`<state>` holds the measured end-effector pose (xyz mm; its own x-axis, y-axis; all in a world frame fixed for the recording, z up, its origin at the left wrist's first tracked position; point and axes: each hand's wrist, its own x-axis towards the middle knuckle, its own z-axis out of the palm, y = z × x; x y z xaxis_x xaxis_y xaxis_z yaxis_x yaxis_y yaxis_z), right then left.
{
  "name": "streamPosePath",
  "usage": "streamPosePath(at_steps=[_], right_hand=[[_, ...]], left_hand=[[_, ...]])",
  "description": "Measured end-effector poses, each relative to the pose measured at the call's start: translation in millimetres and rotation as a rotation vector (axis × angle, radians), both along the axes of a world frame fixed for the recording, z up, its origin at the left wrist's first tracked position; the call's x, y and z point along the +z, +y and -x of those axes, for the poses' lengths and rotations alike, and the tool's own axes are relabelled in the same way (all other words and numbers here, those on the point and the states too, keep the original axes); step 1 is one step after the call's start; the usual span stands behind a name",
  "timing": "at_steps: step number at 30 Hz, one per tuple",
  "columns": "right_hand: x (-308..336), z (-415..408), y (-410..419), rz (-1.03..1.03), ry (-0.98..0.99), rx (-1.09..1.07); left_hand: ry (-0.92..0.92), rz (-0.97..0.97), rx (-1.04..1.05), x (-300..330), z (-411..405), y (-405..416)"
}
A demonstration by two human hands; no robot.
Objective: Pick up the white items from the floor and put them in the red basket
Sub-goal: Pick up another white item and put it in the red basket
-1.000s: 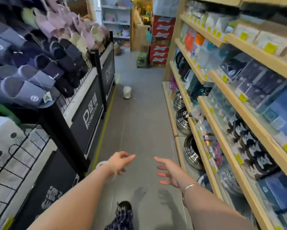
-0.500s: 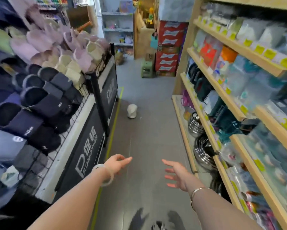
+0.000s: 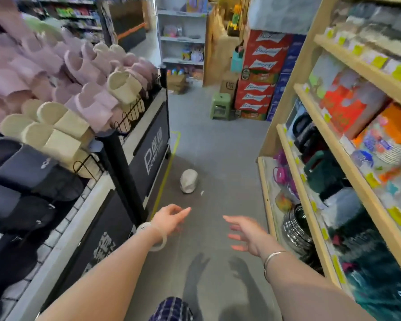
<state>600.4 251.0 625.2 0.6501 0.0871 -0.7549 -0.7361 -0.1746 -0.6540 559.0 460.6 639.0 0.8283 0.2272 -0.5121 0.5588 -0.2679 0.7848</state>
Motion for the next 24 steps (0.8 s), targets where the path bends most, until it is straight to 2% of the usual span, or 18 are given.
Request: streamPosePath(at_steps=[9, 13, 24], right_hand=[[-32, -219, 80, -0.002, 0.027, 0.075], [-38, -320, 113, 0.030, 0.073, 0.091], [-87, -518, 151, 0.079, 0.217, 0.239]], left_hand=[[0.032, -0.051, 0.150, -54, -212, 94], [0.111, -0.056, 0.154, -66, -304, 125], [0.279, -0.083, 0.154, -105, -491, 147]])
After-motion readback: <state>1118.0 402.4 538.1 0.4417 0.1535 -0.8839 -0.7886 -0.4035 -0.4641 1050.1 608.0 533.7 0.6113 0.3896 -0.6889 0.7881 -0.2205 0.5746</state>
